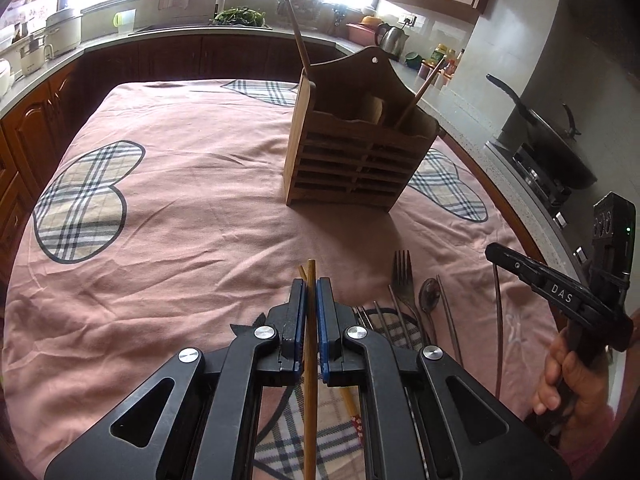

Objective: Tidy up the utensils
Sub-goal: 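Carry the left tool's chopstick up to the holder while the right tool carries its chopstick there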

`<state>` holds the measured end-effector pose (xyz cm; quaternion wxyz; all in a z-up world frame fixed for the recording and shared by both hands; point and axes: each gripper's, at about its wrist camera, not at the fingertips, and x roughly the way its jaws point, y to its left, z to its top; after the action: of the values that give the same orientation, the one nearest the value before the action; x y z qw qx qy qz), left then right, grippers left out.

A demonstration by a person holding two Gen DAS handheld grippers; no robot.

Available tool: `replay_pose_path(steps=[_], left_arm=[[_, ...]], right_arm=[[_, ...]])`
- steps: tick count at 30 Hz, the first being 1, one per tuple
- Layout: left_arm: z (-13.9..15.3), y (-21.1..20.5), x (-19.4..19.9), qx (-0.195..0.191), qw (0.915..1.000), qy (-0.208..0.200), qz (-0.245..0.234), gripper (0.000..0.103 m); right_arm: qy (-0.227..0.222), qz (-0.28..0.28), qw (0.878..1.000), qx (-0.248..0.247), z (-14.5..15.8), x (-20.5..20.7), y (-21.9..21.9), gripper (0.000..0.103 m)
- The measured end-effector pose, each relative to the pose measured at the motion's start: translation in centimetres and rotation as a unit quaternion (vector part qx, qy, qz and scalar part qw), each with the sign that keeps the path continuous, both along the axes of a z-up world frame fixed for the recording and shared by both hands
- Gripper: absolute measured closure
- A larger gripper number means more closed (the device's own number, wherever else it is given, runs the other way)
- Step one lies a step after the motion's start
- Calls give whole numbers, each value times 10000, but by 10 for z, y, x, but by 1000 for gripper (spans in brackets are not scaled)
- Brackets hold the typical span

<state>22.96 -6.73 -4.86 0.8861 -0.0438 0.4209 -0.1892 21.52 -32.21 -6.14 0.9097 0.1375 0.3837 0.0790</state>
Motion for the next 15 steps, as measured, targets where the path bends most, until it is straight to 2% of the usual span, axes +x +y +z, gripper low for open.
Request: replay_pose_path(steps=[15], left_arm=[[43, 25, -39, -278, 9980, -549, 124, 98]], right_arm=[[-688, 73, 9976, -36, 55, -32, 7, 99]])
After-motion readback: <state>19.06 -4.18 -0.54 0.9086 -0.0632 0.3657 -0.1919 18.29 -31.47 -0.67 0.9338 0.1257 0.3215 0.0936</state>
